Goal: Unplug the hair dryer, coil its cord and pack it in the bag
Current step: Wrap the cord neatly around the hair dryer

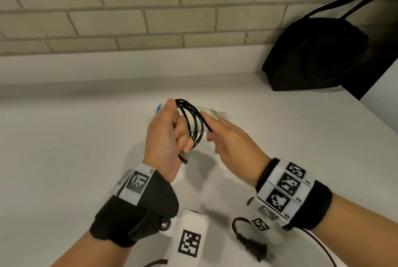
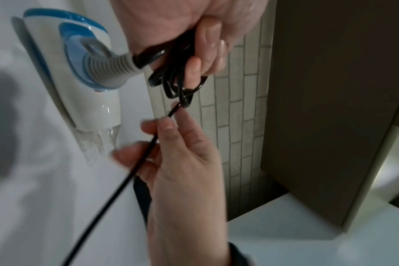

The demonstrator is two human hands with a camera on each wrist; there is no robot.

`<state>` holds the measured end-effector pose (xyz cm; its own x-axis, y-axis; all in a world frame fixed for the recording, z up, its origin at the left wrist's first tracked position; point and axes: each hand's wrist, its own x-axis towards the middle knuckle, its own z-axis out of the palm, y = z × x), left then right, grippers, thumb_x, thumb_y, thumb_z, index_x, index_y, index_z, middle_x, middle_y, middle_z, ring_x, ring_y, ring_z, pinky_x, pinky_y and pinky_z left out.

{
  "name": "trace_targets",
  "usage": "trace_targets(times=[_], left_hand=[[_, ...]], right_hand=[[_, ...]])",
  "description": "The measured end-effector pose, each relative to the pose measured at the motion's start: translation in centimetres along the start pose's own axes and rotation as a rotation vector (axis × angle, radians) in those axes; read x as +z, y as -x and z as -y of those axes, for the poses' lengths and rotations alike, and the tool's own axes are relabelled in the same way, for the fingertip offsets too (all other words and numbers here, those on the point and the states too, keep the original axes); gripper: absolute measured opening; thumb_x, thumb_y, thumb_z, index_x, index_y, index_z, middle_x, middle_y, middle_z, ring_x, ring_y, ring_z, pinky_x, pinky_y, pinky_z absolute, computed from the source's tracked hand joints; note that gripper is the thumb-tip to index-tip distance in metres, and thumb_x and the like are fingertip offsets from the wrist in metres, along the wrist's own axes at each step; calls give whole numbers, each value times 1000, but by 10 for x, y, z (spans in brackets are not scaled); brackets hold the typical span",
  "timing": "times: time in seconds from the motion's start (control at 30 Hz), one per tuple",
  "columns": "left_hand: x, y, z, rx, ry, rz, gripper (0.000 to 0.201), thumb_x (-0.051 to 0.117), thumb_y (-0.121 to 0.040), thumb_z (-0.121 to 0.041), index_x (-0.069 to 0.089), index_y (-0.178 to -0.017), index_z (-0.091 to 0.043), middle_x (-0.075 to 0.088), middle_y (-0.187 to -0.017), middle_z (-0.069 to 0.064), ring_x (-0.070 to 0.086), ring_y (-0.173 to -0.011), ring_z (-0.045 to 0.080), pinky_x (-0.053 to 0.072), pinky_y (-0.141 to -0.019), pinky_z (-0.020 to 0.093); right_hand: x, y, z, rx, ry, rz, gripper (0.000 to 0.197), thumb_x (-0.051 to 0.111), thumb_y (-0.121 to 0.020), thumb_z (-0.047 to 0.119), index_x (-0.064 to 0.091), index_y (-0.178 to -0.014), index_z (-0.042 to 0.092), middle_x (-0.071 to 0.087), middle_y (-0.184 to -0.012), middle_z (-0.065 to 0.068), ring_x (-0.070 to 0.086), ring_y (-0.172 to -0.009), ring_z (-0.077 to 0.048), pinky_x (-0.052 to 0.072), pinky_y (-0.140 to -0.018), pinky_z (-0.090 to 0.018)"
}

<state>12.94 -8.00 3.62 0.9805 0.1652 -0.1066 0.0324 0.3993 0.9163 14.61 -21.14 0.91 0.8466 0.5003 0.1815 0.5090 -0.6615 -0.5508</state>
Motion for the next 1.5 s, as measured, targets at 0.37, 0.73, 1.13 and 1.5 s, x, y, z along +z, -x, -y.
trace_targets(times=[0.37,0.73,1.13,1.5], left_hand=[[9,18,41,542,-584,156,49,32,-79,-70,42,-80,-22,46,-60,-15,49,-57,-2,39,-58,11],[-5,20,41,628,-1212,344,72,3,-78,-73,41,-86,-12,58,-65,-1,53,-58,17,41,-53,30],[-33,18,23,37,-858,488,38,38,-84,-51,36,-61,-21,38,-40,-12,34,-39,4,33,-47,17],[-42,8,11,-263,69,699,41,71,-62,-53,46,-45,-26,13,-32,-5,13,-26,12,32,-31,11]], right_hand=[[22,4,5,78,-233,268,21,41,-84,-7,51,-78,10,57,-78,-12,55,-72,-26,51,-70,-39],[-18,35,18,25,-98,505,29,37,-91,7,52,-70,22,48,-64,9,51,-59,-5,39,-58,-11],[-45,33,-13,-183,269,98,41,24,-86,58,58,-94,36,60,-89,13,47,-85,-7,34,-52,-20],[5,1,-18,53,-266,-73,26,44,-90,34,63,-106,28,68,-104,7,61,-99,-11,48,-90,-35]])
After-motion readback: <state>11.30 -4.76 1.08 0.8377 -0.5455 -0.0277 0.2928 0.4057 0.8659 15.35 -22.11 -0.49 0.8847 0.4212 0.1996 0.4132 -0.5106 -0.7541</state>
